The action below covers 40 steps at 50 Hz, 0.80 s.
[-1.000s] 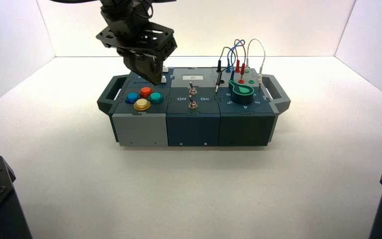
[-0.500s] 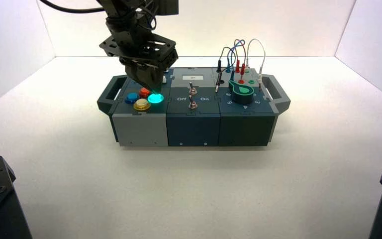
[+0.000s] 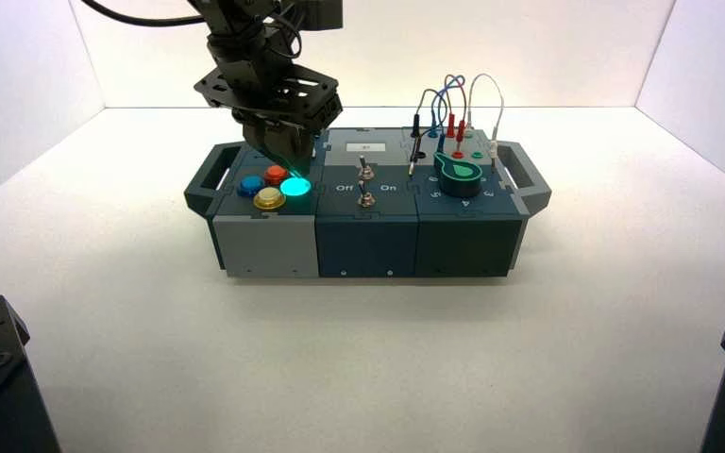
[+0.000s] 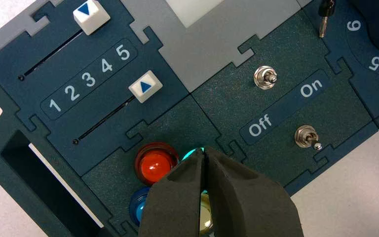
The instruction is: Push the green button with the left gripper.
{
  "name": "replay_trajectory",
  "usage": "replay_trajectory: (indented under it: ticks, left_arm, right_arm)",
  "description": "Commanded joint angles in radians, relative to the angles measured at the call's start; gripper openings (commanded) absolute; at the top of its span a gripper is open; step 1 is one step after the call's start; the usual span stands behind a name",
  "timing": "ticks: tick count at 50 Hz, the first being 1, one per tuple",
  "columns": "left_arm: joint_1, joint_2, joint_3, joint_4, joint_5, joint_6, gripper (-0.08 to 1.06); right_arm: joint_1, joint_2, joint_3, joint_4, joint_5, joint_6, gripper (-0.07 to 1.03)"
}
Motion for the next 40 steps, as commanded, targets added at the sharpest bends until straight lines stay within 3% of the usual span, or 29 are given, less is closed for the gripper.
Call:
replay_trajectory:
  ticks: [1, 11, 31, 40]
  left_arm:
    - [-0.005, -0.009, 0.000, 0.002, 0.008, 0.006, -0.03]
    - [-0.005, -0.029, 0.014, 0.000, 0.014, 0.005, -0.03]
    - [-0.005, -0.204, 0.018, -0.002, 0.115, -0.021, -0.03]
    - [-0.005, -0.232, 0.017, -0.002, 0.117, -0.021, -0.03]
  right_arm:
    - [-0.002, 0.008, -0.031, 0.000, -0.011, 0.000, -0.02]
    - [-0.002, 0.003, -0.029, 0.002, -0.009, 0.000, -0.02]
    - [-0.002, 0.003, -0.031, 0.003, -0.006, 0.005, -0.02]
    - [-0.002, 0.000, -0.031, 0.003, -0.005, 0.005, -0.02]
